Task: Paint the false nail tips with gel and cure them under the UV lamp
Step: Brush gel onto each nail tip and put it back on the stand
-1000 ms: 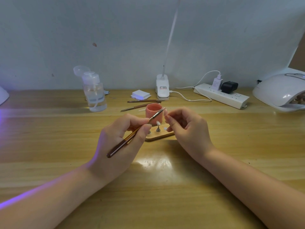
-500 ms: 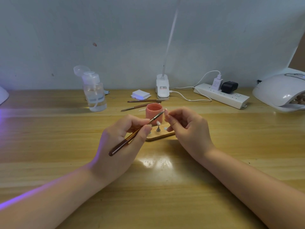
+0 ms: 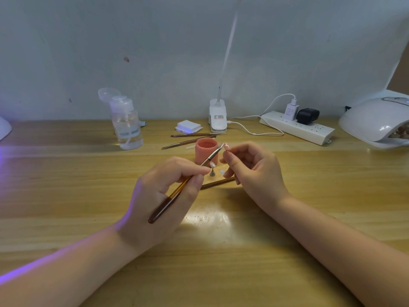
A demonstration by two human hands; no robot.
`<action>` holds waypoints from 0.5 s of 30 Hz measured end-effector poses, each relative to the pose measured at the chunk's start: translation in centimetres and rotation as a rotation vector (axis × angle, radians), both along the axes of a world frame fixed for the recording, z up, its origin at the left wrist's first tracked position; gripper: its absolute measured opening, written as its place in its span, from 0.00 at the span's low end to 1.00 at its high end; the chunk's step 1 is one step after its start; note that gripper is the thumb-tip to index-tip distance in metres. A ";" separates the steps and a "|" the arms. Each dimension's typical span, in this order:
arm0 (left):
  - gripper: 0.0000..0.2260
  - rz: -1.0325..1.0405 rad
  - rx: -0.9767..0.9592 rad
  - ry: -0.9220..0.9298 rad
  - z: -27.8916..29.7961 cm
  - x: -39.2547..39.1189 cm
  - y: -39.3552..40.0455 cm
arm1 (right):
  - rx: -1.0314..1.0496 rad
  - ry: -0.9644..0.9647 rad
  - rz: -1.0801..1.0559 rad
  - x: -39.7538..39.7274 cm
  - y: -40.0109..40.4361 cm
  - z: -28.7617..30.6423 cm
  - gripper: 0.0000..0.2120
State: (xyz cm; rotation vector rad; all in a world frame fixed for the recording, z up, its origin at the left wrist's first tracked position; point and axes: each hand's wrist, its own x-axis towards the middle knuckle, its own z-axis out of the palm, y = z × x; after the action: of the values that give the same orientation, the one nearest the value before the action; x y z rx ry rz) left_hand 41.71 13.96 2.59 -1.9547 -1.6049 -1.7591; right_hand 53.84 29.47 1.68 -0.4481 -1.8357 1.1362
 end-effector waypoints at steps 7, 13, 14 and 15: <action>0.09 0.028 -0.008 0.044 -0.1 0.1 0.0 | 0.041 -0.005 -0.018 -0.1 -0.1 -0.1 0.03; 0.08 0.034 -0.013 0.042 -0.1 0.1 0.1 | 0.040 0.001 -0.024 -0.1 -0.2 -0.1 0.03; 0.08 0.035 -0.025 0.053 -0.1 0.1 0.1 | 0.042 0.001 -0.024 -0.1 -0.2 -0.1 0.03; 0.08 0.037 -0.036 0.057 -0.1 0.1 0.1 | 0.043 0.002 -0.025 -0.1 -0.2 -0.1 0.03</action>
State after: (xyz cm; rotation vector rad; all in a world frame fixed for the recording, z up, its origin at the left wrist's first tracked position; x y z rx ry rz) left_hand 41.81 14.09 2.49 -1.9584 -1.6548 -1.6578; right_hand 53.77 29.26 1.60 -0.4441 -1.8446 1.0777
